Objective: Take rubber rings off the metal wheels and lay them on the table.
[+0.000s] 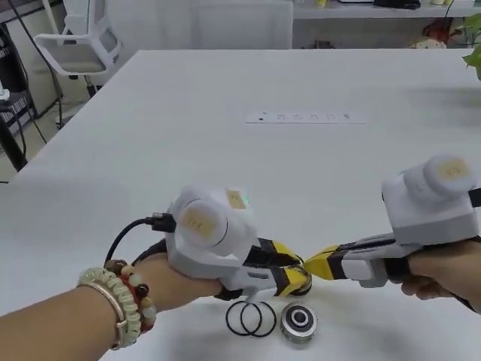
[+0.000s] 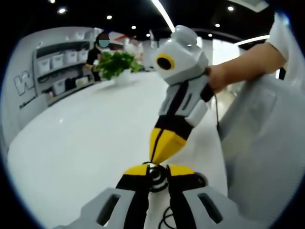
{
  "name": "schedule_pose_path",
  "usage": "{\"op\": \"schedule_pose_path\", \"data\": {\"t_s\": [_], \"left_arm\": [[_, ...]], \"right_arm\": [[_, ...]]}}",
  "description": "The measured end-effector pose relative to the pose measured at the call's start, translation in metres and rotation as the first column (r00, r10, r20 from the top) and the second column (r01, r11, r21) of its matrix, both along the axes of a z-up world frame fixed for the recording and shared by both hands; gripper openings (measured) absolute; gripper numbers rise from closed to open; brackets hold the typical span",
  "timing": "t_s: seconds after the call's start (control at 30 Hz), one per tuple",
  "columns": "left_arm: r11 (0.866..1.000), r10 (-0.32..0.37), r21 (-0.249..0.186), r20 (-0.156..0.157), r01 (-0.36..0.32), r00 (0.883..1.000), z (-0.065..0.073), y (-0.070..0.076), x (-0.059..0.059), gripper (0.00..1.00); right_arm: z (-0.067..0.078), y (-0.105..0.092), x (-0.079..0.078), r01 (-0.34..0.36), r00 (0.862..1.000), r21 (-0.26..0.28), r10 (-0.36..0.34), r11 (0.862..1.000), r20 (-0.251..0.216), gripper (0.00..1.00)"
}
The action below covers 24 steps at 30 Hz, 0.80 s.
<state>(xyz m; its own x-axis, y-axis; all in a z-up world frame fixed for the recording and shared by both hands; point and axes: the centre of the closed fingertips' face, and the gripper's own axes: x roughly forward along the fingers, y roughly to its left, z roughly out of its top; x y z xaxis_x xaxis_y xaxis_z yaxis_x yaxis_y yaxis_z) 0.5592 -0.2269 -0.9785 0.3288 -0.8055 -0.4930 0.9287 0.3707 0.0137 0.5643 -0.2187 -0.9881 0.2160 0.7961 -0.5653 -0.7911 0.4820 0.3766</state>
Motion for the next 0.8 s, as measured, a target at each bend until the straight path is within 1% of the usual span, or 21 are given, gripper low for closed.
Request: {"op": "schedule_pose_path", "data": {"t_s": [0.07,0.13,0.17,0.2,0.27,0.3,0.4,0.47,0.57,0.67,0.73,0.8], "left_arm": [[1.000,-0.014,-0.002,0.010,0.014,1.000,0.006,-0.002,-0.002,0.18],[1.000,-0.022,-0.018,0.005,0.022,1.000,0.014,-0.006,-0.005,0.23],[0.999,-0.031,-0.025,0.011,0.032,0.999,0.018,-0.009,-0.007,0.25],[0.999,-0.042,-0.023,0.017,0.042,0.999,0.020,-0.010,-0.008,0.28],[0.997,-0.069,0.019,0.038,0.069,0.997,0.021,-0.008,-0.011,0.31],[0.995,-0.089,0.056,0.049,0.087,0.995,0.020,-0.005,-0.012,0.32],[0.995,-0.091,0.048,0.031,0.089,0.995,0.027,-0.003,-0.016,0.37],[0.995,-0.094,0.041,0.032,0.092,0.995,0.034,0.000,-0.019,0.42],[0.995,-0.093,0.048,0.045,0.091,0.995,0.043,0.009,-0.020,0.44],[0.997,-0.074,0.025,0.053,0.073,0.996,0.056,0.019,-0.020,0.48],[0.998,-0.067,0.017,0.062,0.067,0.996,0.064,0.027,-0.023,0.51],[0.998,-0.055,0.010,0.079,0.054,0.995,0.073,0.035,-0.024,0.55]], "right_arm": [[0.003,0.000,0.002,0.009,1.000,0.008,-0.009,1.000,0.002,0.00],[0.005,-0.001,0.002,0.012,1.000,0.012,-0.012,1.000,0.007,0.00],[0.005,-0.001,0.002,0.012,1.000,0.012,-0.012,1.000,0.009,0.00],[0.005,-0.001,0.002,0.014,1.000,0.013,-0.014,1.000,0.009,0.00],[0.006,-0.001,0.002,0.015,1.000,0.014,-0.015,1.000,0.010,0.00],[0.006,-0.002,0.002,0.016,1.000,0.015,-0.016,1.000,0.011,0.00],[0.008,-0.002,0.003,0.019,1.000,0.021,-0.019,1.000,0.010,0.00],[0.010,-0.002,0.002,0.023,1.000,0.030,-0.023,0.999,0.003,0.00],[0.012,-0.002,0.002,0.024,1.000,0.037,-0.024,0.999,0.004,0.00],[0.016,-0.002,0.003,0.027,1.000,0.050,-0.027,0.998,0.006,0.00],[0.017,-0.003,0.004,0.031,0.999,0.050,-0.032,0.998,0.012,0.00],[0.020,-0.004,0.005,0.035,0.999,0.053,-0.036,0.998,0.018,0.00]]}}
